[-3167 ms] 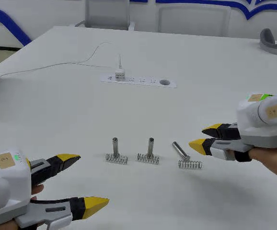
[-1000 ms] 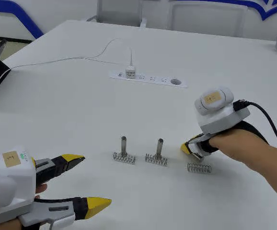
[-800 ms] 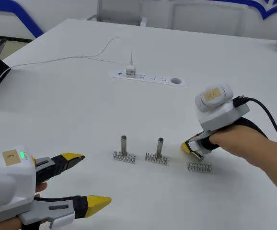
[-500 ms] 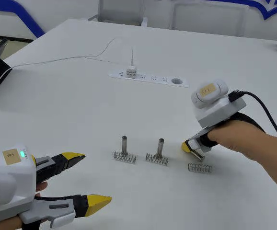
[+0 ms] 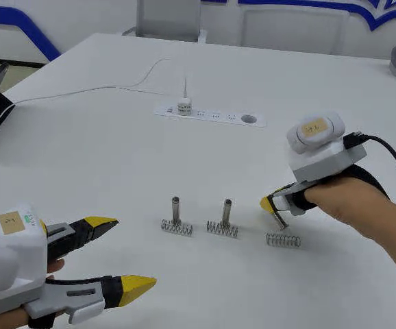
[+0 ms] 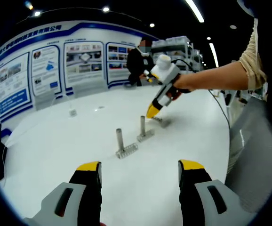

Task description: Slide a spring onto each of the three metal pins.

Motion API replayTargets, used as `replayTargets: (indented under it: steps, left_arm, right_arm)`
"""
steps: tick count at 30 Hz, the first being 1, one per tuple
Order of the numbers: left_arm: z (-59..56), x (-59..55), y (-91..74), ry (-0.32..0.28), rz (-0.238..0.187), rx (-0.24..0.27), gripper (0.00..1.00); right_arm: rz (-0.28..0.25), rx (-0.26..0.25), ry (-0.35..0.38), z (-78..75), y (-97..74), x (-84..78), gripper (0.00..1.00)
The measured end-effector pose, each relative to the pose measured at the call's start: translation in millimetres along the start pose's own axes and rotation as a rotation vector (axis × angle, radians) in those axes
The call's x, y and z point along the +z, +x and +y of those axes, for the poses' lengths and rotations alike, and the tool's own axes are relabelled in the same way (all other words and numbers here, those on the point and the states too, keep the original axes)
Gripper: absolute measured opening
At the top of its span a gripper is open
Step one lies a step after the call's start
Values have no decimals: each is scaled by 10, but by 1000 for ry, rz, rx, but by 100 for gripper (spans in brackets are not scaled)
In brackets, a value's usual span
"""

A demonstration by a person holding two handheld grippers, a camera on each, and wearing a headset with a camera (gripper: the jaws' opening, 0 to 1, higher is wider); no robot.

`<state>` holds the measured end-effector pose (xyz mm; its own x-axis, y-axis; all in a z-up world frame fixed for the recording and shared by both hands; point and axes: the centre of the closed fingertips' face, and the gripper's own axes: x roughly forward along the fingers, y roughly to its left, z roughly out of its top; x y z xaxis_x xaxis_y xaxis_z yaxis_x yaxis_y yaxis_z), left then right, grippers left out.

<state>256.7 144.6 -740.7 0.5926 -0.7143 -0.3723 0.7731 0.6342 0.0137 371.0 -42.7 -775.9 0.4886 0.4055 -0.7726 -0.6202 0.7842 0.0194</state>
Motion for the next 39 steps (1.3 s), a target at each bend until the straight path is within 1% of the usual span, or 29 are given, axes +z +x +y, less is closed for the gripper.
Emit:
replayTargets:
  steps: [6, 12, 18, 25, 37, 39]
  left_arm:
    - [-10, 41, 5, 11, -3, -6, 67]
    - [-19, 59, -4, 19, -4, -10, 67]
    - [-23, 90, -21, 25, -9, -9, 67]
    - [-50, 106, -26, 31, -9, -13, 67]
    - [-76, 130, -46, 42, -12, -12, 67]
    - [-78, 135, -46, 43, -13, -11, 67]
  right_arm:
    - [-29, -8, 4, 5, -83, 0, 9]
    - [-60, -15, 13, 1, -166, 17, 9]
    - [-86, -17, 27, 1, -248, -8, 9]
    - [-99, -21, 29, -24, -292, -42, 9]
    - [-120, -23, 35, 13, -375, -137, 9]
    - [-122, -24, 33, 0, -379, -144, 9]
